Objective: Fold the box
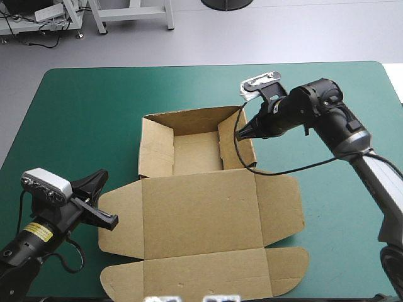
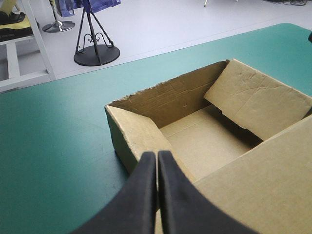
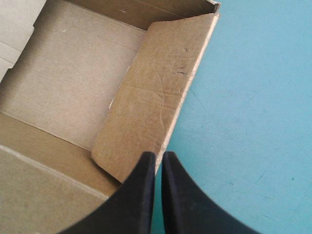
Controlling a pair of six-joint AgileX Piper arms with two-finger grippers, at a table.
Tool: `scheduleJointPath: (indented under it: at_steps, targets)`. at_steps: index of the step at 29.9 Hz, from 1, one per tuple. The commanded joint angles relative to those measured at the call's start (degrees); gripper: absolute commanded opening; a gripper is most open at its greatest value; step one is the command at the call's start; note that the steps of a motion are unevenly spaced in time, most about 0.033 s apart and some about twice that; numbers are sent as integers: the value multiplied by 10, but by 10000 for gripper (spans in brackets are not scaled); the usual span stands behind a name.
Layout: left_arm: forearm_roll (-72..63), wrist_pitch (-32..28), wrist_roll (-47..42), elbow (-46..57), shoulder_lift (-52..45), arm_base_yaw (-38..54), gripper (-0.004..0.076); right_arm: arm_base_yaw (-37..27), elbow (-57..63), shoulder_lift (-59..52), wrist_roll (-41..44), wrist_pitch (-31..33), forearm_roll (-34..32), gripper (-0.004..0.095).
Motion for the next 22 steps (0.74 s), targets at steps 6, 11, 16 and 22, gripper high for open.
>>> scheduleJointPath:
  at_steps: [6,11,16,22]
  targets:
    - [-5,-28,-1,-4,5,-3,-6,-3,-15,18,43,-50,-3,412]
    - [-5,-28,-1,15,5,-3,-6,-3,-15,38,94,-43,-3,658]
    - [-5,-32,-1,16,5,-3,-6,-3,-15,64,94,-42,-2,688]
    - [-6,-31,-1,16,5,-3,-6,-3,-15,117,91,-35,-1,688]
